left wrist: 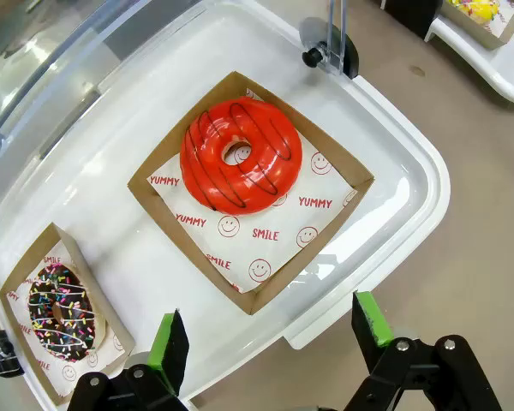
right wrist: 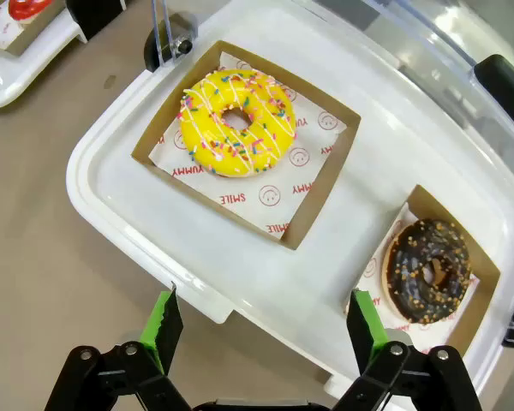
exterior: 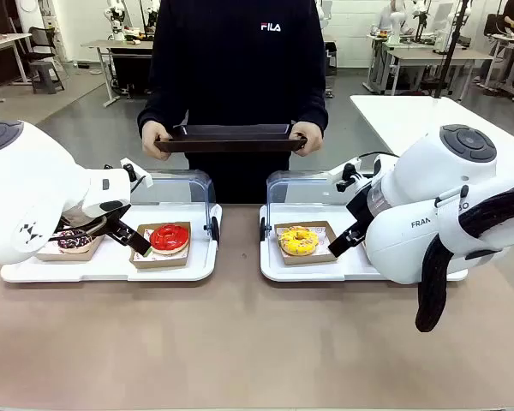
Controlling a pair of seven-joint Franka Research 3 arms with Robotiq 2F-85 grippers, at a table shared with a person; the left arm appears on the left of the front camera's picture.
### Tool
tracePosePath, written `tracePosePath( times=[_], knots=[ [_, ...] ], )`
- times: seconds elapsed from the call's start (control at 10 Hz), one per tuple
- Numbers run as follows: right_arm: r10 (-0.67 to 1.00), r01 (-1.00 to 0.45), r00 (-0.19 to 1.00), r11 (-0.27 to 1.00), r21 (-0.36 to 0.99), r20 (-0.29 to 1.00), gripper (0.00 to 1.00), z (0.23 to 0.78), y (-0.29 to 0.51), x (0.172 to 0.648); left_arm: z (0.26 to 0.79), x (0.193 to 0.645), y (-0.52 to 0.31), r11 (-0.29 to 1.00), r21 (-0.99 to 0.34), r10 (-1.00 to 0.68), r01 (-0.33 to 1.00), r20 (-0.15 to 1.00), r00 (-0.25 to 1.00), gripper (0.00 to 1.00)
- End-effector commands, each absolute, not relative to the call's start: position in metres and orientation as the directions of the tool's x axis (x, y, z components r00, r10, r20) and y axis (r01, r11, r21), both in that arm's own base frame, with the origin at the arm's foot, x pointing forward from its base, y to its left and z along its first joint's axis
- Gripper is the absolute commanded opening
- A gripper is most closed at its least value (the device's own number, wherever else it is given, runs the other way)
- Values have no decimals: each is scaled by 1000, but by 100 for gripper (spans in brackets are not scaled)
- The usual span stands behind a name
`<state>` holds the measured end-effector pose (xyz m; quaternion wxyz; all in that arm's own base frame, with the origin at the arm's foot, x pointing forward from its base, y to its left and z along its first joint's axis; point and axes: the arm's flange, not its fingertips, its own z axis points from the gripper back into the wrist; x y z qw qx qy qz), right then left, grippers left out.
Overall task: Provide the desired donut to the person.
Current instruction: Pick up and lift the Paper togo box containing the Donut pointed at by the person.
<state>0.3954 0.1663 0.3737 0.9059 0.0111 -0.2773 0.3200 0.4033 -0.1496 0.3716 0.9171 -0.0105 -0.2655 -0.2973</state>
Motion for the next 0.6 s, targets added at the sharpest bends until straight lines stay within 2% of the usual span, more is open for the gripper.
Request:
tracePosePath(
  times=[0.0, 0.5],
  knots=[
    [574, -586, 641, 795, -157, 509, 100, 374, 166, 395, 372, 403, -150, 823, 139, -540, 551, 493, 682, 100],
    [574, -586, 641, 795, -157, 509, 100, 374, 166, 395, 372, 403, -150, 823, 139, -540, 551, 493, 682, 100]
  ],
)
